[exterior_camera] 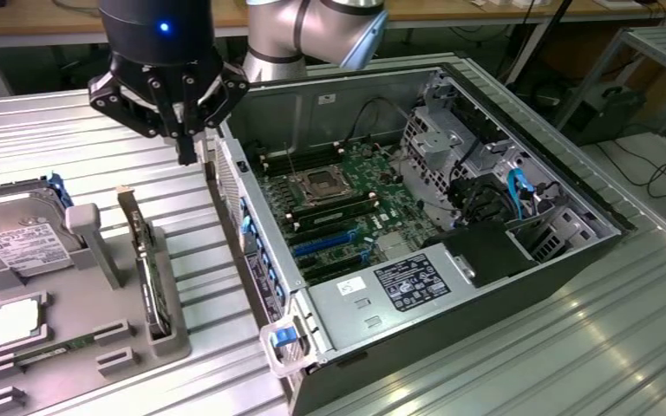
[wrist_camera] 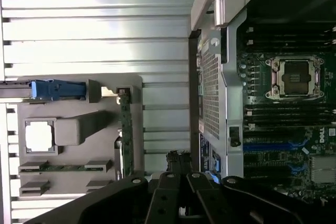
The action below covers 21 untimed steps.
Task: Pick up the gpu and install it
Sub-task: 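Reach for the gpu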
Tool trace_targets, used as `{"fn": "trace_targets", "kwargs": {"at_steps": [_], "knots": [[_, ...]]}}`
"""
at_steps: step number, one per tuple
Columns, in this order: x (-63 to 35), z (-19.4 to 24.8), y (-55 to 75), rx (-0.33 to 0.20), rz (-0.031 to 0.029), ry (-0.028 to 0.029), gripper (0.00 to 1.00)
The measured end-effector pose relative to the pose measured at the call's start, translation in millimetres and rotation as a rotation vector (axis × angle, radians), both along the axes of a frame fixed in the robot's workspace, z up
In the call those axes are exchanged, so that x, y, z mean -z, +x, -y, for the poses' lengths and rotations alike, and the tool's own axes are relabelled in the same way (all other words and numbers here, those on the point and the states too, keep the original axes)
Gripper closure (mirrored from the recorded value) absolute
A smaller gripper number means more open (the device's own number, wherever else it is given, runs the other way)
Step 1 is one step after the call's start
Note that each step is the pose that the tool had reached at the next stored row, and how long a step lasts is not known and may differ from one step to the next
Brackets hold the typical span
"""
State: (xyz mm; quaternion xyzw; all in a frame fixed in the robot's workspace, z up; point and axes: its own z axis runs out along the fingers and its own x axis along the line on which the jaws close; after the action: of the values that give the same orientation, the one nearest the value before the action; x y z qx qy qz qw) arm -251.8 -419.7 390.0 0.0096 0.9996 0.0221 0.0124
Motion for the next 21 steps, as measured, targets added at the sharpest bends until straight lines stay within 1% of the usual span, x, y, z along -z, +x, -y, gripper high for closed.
{"fn": "trace_targets", "kwargs": {"at_steps": [8, 10, 21], "knots": [[0.5, 1.3, -22.5, -0.008, 0.0, 0.0, 0.89], [0.7, 2.4, -30.6, -0.01, 0.0, 0.0, 0.89], [2.1, 7.9, -57.4, -0.021, 0.0, 0.0, 0.89]]}}
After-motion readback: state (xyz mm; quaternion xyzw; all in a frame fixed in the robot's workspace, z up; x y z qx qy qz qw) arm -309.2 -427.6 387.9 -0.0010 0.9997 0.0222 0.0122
